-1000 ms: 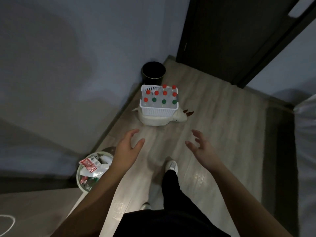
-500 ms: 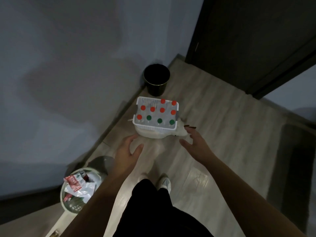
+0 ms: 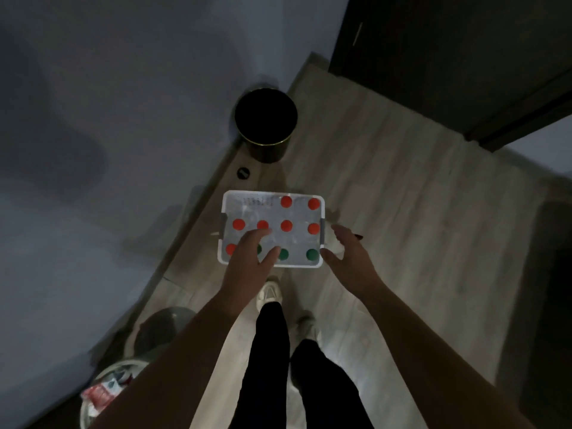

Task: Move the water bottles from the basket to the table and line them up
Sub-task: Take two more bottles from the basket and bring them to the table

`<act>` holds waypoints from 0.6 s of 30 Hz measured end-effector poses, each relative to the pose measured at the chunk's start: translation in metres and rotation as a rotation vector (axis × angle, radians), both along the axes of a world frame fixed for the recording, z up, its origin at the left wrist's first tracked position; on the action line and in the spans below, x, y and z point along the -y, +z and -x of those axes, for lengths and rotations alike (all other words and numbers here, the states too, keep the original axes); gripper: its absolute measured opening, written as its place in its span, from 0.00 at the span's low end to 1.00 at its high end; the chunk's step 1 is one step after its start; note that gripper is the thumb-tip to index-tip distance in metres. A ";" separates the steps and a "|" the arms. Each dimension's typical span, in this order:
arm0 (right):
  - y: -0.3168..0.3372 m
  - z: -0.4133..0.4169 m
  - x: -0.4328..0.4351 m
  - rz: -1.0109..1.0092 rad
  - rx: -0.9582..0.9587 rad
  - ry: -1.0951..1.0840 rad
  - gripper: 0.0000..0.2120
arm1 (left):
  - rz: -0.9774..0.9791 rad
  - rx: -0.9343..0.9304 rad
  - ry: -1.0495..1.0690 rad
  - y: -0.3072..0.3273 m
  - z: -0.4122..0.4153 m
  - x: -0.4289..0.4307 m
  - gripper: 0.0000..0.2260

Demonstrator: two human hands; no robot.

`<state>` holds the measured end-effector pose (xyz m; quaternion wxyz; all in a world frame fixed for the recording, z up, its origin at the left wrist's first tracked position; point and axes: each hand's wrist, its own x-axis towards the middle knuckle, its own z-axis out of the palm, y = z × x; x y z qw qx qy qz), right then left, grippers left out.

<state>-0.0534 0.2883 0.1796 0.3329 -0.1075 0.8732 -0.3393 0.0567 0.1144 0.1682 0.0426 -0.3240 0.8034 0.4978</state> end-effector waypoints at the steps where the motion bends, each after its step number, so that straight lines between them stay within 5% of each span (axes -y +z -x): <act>1: -0.018 0.012 0.006 0.000 -0.006 -0.012 0.26 | 0.007 -0.001 -0.021 -0.015 0.016 0.003 0.16; 10: -0.177 0.081 0.042 0.058 -0.076 -0.106 0.25 | 0.074 0.010 -0.133 -0.152 0.106 0.026 0.21; 18: -0.222 0.096 0.038 -0.015 -0.242 0.012 0.19 | 0.201 0.034 -0.267 -0.199 0.126 0.041 0.19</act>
